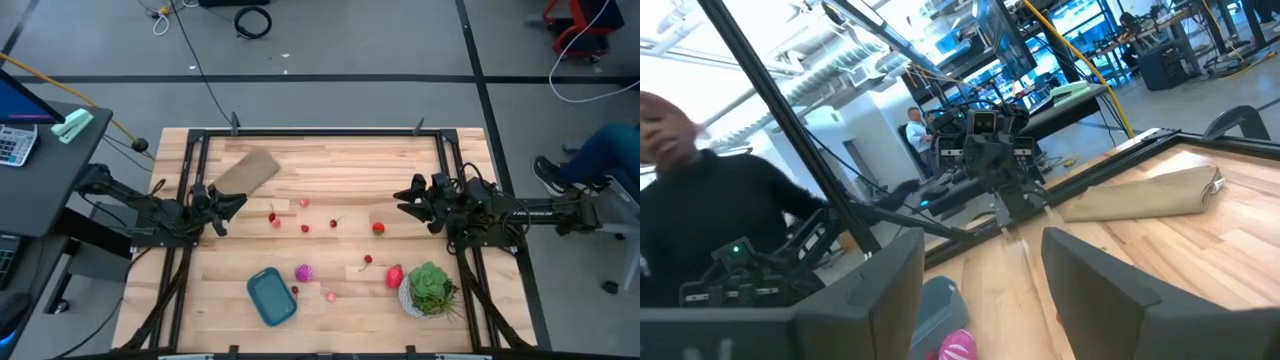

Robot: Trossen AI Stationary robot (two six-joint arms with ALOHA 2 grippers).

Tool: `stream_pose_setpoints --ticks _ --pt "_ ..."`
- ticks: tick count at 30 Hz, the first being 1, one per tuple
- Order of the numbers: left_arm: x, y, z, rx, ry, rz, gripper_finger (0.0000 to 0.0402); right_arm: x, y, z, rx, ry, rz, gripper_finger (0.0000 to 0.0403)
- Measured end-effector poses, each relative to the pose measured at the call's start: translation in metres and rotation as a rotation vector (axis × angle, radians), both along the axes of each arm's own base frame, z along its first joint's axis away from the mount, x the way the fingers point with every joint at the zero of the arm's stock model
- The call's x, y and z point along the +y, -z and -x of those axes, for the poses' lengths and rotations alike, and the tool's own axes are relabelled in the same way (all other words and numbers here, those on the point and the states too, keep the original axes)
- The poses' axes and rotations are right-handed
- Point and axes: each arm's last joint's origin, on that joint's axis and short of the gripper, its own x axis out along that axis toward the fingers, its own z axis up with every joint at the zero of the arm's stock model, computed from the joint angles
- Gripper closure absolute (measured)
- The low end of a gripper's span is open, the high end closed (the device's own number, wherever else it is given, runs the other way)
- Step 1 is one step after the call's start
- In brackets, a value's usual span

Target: Pick and placing Produce into tupperware

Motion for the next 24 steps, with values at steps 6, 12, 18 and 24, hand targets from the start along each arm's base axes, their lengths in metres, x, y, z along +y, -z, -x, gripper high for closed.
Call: stream_pose_setpoints --ticks 6,12,18,24 --pt "0.0000 -0.0001 0.0000 0.000 0.000 0.000 0.0312 0.0000 0.0000 0.0000 0.000 0.000 0.000 0.0190" --pt "0.0000 -0.0001 0.0000 0.000 0.000 0.000 0.0319 0.0000 0.0000 0.0000 0.000 0.000 0.000 0.0190" --pt "0.0000 0.0000 0.0000 0.000 0.000 0.000 0.0313 0.0000 0.0000 0.0000 0.000 0.000 0.000 0.0190" --pt "0.0004 -0.0087 0.0002 -0.027 -0.003 0.012 0.0308 0.0000 0.0000 0.0000 0.000 0.000 0.000 0.0190"
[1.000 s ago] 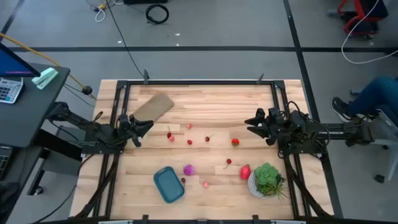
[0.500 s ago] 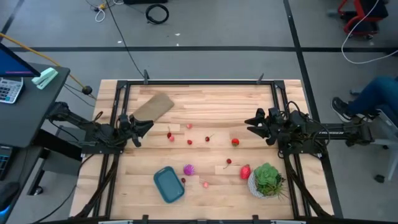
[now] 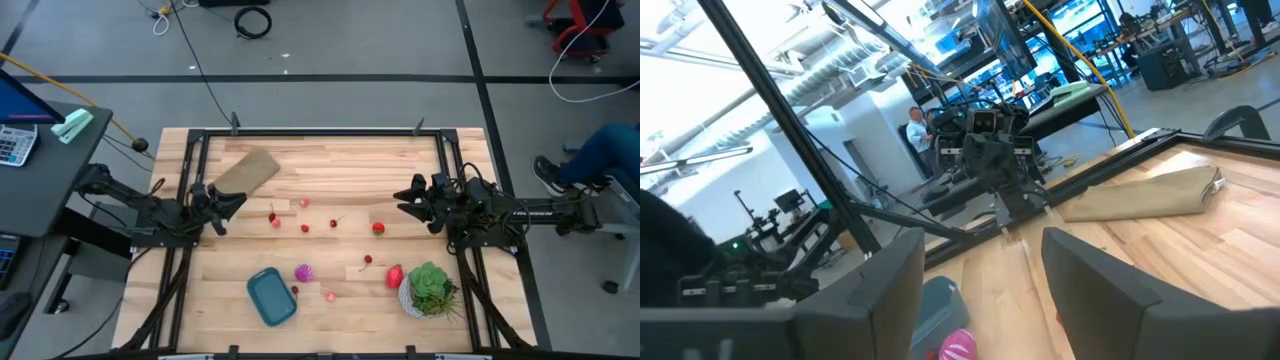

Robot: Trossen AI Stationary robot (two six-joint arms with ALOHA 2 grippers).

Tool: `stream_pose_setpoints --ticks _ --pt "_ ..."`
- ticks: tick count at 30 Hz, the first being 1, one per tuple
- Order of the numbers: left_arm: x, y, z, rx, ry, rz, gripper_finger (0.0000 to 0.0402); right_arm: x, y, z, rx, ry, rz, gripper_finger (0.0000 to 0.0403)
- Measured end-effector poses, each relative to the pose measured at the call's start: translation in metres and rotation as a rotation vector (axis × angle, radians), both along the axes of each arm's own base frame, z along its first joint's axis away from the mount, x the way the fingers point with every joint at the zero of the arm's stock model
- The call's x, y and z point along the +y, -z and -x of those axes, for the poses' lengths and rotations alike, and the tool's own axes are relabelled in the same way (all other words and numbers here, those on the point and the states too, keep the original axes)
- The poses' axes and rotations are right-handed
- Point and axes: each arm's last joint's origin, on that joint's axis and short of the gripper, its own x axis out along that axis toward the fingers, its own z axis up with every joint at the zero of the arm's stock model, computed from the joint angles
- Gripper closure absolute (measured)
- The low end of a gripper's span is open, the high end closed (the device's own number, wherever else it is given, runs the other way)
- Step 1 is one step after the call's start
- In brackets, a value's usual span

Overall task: Pick and placing Produce into tupperware
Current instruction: Put the red cherry into the blue bin

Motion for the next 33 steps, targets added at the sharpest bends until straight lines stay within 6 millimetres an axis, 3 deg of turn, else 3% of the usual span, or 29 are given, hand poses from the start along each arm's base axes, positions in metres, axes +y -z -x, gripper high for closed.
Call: stream_pose_setpoints --ticks 4,8,14,18,21,29,33 --pt "0.001 -0.012 0.001 -0.021 -0.013 -0.010 0.0314 0.000 0.000 0.000 0.000 0.000 0.000 0.0190" --pt "0.005 -0.029 0.001 -0.006 -0.032 -0.124 0.0322 0.000 0.000 0.000 0.000 0.000 0.000 0.0190" --pt "0.008 -0.073 0.004 -0.013 -0.028 -0.319 0.0322 0.000 0.000 0.000 0.000 0.000 0.000 0.0190" --pt "0.017 -0.108 0.009 -0.058 -0.184 -0.241 0.0326 0.000 0.000 0.000 -0.002 0.013 0.036 0.0190" --pt "0.023 -0.124 0.014 -0.129 -0.291 -0.100 0.0328 -0.003 -0.004 0.001 -0.045 0.118 0.077 0.0190" --pt "0.027 -0.121 0.012 -0.246 -0.356 0.157 0.0324 -0.008 -0.023 0.008 -0.276 0.175 -0.276 0.0190" --pt "0.025 -0.114 0.002 -0.236 -0.340 0.224 0.0323 -0.006 -0.029 0.010 -0.359 0.050 -0.516 0.0190"
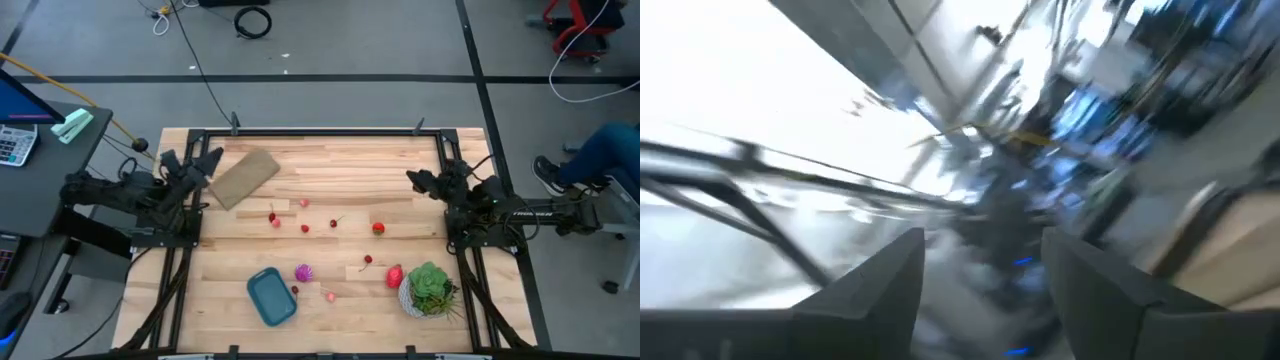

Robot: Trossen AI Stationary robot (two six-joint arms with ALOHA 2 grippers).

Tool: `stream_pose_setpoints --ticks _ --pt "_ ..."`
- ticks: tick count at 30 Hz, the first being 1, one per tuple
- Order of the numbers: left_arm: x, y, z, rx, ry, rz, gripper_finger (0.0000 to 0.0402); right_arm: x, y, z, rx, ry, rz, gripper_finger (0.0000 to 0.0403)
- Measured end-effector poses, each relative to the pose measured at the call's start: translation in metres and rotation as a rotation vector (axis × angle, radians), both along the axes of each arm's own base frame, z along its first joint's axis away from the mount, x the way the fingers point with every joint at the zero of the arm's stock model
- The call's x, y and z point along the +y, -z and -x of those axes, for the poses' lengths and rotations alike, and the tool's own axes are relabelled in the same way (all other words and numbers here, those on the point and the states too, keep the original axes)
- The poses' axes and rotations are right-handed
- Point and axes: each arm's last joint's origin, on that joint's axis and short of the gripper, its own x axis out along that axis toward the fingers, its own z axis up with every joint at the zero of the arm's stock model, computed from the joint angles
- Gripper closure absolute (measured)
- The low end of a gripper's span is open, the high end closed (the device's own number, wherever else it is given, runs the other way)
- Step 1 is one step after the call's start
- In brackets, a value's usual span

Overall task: Pick and placing Produce into tupperware
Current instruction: Put the red cherry into the blue bin

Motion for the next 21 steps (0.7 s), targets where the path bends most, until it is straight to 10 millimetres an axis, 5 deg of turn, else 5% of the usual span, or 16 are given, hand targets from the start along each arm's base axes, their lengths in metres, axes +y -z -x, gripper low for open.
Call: stream_pose_setpoints --ticks 4,12,17,21 --pt "-0.005 0.008 -0.014 0.024 0.110 0.026 0.0323 0.002 0.003 -0.002 0.029 -0.083 -0.019 0.0190" --pt "-0.011 0.014 -0.030 0.064 0.247 0.022 0.0317 -0.006 0.003 -0.001 0.017 0.063 -0.067 0.0190" --pt "-0.012 -0.012 -0.032 0.080 0.313 -0.087 0.0291 -0.003 -0.006 -0.001 0.008 0.040 0.010 0.0190" --pt "-0.010 -0.041 -0.030 0.145 0.276 -0.212 0.0259 -0.007 -0.009 -0.003 0.053 0.219 0.025 0.0190"
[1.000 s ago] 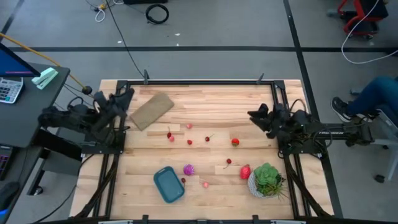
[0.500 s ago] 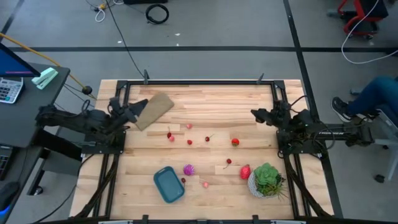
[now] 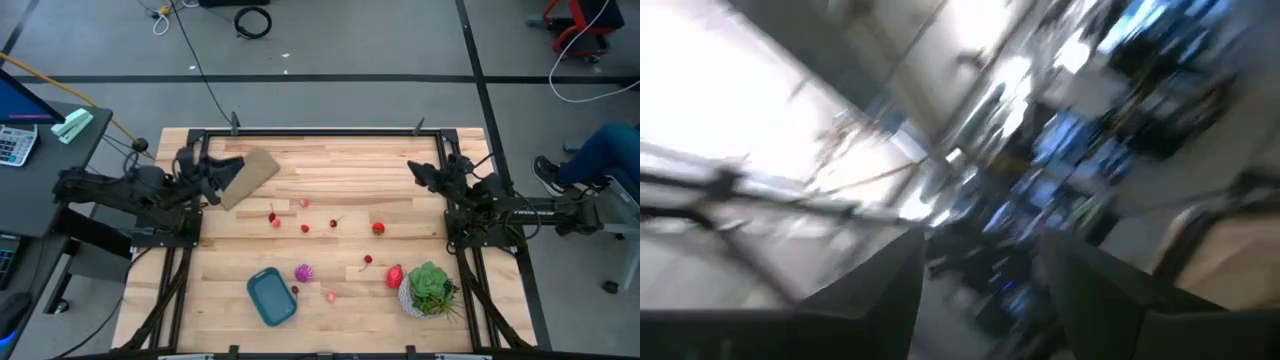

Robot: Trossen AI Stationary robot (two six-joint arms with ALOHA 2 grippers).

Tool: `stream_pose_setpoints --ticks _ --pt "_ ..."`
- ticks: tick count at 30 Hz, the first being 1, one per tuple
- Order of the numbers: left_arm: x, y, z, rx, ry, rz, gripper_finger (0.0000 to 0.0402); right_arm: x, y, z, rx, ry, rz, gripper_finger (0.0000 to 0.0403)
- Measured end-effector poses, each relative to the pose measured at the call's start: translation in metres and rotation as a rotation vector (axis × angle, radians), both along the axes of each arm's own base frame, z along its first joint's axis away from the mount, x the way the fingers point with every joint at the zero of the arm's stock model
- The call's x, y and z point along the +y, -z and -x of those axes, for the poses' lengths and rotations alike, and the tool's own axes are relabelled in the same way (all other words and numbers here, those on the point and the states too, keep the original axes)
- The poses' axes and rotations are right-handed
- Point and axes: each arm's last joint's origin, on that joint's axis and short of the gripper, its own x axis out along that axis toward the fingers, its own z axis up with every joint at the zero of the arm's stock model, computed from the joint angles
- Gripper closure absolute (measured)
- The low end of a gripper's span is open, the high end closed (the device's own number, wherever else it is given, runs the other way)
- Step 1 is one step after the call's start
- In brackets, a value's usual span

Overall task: Pick and placing Produce into tupperware
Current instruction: Put the red cherry into the blue bin

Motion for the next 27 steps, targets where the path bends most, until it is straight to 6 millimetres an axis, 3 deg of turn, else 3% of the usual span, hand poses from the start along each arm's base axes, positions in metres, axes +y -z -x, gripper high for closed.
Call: stream_pose_setpoints --ticks 4,6,13,20,27 --pt "0.001 -0.015 0.002 0.149 -0.003 -0.012 0.0225 -0.008 0.004 -0.002 0.060 0.204 -0.055 0.0190" --pt "0.001 -0.012 0.002 0.269 -0.001 0.026 0.0214 -0.010 0.010 -0.004 0.099 0.230 -0.109 0.0190" --pt "-0.002 0.025 -0.007 0.603 -0.067 0.324 0.0209 -0.007 0.024 -0.015 0.226 0.087 -0.151 0.0190" --pt "0.002 0.057 -0.042 0.845 -0.097 0.434 0.0222 -0.003 0.033 -0.025 0.299 0.025 -0.161 0.0190" --pt "0.026 0.091 -0.084 0.946 -0.085 0.708 0.0224 0.002 0.043 -0.033 0.357 -0.026 -0.225 0.0190"
